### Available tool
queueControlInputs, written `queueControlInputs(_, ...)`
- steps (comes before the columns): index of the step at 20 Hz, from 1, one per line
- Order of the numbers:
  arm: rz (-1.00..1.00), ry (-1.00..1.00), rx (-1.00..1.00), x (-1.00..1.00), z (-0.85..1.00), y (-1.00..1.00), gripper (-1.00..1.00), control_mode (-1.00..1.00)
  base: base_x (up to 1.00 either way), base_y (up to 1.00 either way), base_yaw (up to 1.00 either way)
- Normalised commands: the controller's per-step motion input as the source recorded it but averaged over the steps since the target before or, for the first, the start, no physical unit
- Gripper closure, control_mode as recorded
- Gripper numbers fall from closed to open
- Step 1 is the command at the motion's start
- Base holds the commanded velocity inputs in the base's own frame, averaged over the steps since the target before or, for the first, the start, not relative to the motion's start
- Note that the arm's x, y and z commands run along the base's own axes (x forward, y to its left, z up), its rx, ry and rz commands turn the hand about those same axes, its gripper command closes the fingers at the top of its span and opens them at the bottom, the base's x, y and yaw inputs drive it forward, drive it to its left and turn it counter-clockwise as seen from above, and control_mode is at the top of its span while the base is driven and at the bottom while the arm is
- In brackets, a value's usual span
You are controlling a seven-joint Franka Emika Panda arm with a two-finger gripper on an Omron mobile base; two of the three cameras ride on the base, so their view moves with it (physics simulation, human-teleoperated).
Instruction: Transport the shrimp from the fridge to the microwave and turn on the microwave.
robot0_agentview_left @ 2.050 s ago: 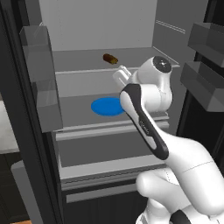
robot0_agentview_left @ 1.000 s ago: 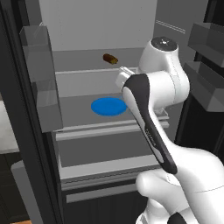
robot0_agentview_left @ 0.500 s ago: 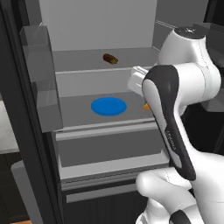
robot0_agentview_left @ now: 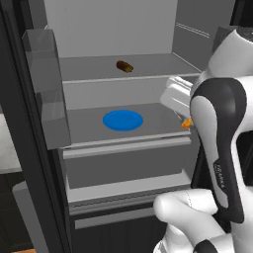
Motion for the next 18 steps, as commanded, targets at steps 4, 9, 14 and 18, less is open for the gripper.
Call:
queueControlInputs(4, 0.05, -0.08, 0.0, -0.44, 0.25, -0.17, 1.0, -1.0, 0.0, 0.0, 0.0)
queueControlInputs(9, 0.05, -0.14, 0.0, -0.36, 0.27, -0.2, 1.0, -1.0, 0.0, 0.0, 0.0)
queueControlInputs(14, 0.03, -0.15, 0.0, -0.26, 0.22, -0.19, 1.0, -1.0, 0.0, 0.0, 0.0)
queueControlInputs(18, 0.01, -0.16, 0.0, -0.1, 0.21, -0.07, 1.0, -1.0, 0.0, 0.0, 0.0)
